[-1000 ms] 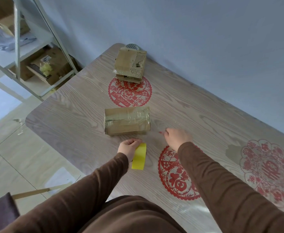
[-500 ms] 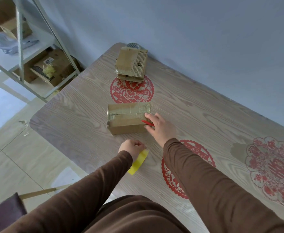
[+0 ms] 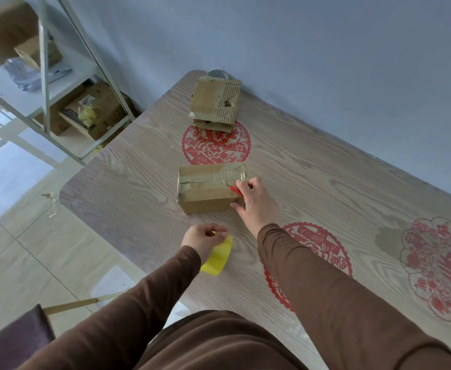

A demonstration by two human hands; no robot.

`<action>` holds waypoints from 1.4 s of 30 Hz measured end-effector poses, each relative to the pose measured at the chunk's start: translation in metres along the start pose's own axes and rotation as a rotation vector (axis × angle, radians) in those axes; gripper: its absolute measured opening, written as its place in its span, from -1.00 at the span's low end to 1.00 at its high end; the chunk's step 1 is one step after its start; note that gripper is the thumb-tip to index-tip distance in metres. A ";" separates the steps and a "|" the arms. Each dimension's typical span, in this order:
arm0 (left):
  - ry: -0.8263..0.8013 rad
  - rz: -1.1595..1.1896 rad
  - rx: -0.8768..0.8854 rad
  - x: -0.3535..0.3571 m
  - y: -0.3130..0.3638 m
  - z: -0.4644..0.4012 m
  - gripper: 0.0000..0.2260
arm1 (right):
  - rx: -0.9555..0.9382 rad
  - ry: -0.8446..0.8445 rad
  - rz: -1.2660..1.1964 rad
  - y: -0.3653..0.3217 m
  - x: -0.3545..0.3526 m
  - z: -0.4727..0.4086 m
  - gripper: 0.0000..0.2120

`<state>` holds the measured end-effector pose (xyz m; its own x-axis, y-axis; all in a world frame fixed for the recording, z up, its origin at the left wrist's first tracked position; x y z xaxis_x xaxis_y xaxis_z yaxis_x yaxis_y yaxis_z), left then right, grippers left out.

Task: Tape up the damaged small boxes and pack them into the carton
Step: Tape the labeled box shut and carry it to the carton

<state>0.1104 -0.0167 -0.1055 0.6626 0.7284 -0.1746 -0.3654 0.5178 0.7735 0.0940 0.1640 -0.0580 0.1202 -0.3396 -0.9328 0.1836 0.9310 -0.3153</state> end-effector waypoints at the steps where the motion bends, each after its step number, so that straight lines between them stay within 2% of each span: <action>1: -0.012 0.011 -0.001 0.000 0.001 0.002 -0.95 | 0.001 -0.002 -0.011 0.000 0.001 0.001 -0.54; 4: -0.007 0.093 0.011 -0.004 0.002 0.005 -0.88 | 0.018 0.074 -0.170 0.012 -0.009 0.016 -0.52; 7: 0.049 0.140 0.066 -0.012 0.014 0.011 -0.90 | 0.133 0.146 -0.642 0.036 -0.013 0.042 -0.61; 8: 0.073 0.143 0.100 -0.016 0.020 0.013 -0.89 | 0.178 0.103 -0.806 0.039 -0.006 0.051 -0.65; 10: 0.106 0.151 0.182 -0.021 0.036 0.018 -0.87 | 0.179 -0.062 -0.955 0.027 0.011 0.074 -0.70; 13: 0.089 0.188 0.225 -0.018 0.054 0.019 -0.85 | 0.036 -0.322 -1.148 -0.012 0.030 0.103 -0.41; 15: 0.092 0.280 0.202 -0.013 0.060 0.020 -0.93 | -0.037 -0.352 -1.214 -0.035 0.028 0.113 -0.31; 18: 0.144 0.314 0.180 -0.015 0.071 0.019 -0.94 | -0.037 -0.300 -1.242 -0.049 0.014 0.118 -0.28; 22: 0.136 0.285 0.162 -0.030 0.086 0.006 -0.93 | -0.011 -0.233 -1.302 -0.043 -0.012 0.121 -0.38; 26: 0.102 0.311 0.155 -0.029 0.106 -0.008 -0.94 | -0.088 -0.324 -1.173 -0.045 -0.024 0.116 -0.51; 29: 0.143 0.390 0.170 -0.045 0.127 -0.027 -0.90 | 0.007 -0.389 -1.184 -0.041 -0.003 0.125 -0.61; 32: 0.093 0.258 0.133 -0.052 0.138 -0.050 -0.81 | 0.096 -0.360 -1.137 -0.034 0.010 0.132 -0.63; 36: 0.136 0.183 0.128 -0.064 0.143 -0.074 -0.81 | 0.251 -0.348 -1.189 -0.019 0.015 0.126 -0.66; 39: 0.139 0.015 0.132 -0.063 0.151 -0.092 -0.88 | 0.253 -0.345 -1.066 -0.019 0.009 0.125 -0.60; 42: 0.179 -0.139 0.107 -0.067 0.149 -0.102 -0.77 | 0.260 -0.341 -0.980 -0.018 0.006 0.119 -0.59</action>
<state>-0.0549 0.0576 -0.0410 0.5719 0.7263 -0.3813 -0.2011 0.5748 0.7932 0.2072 0.1297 -0.0369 0.0663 -0.9811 -0.1817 0.5458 0.1880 -0.8165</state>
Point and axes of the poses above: each hand's wrist, its own z-axis away from the middle knuckle, its own x-axis out of the palm, y = z × x, the point moved 8 cm from there along -z, towards the middle knuckle, and after that the axes turned 14 degrees about -y, right-handed, at the moved point
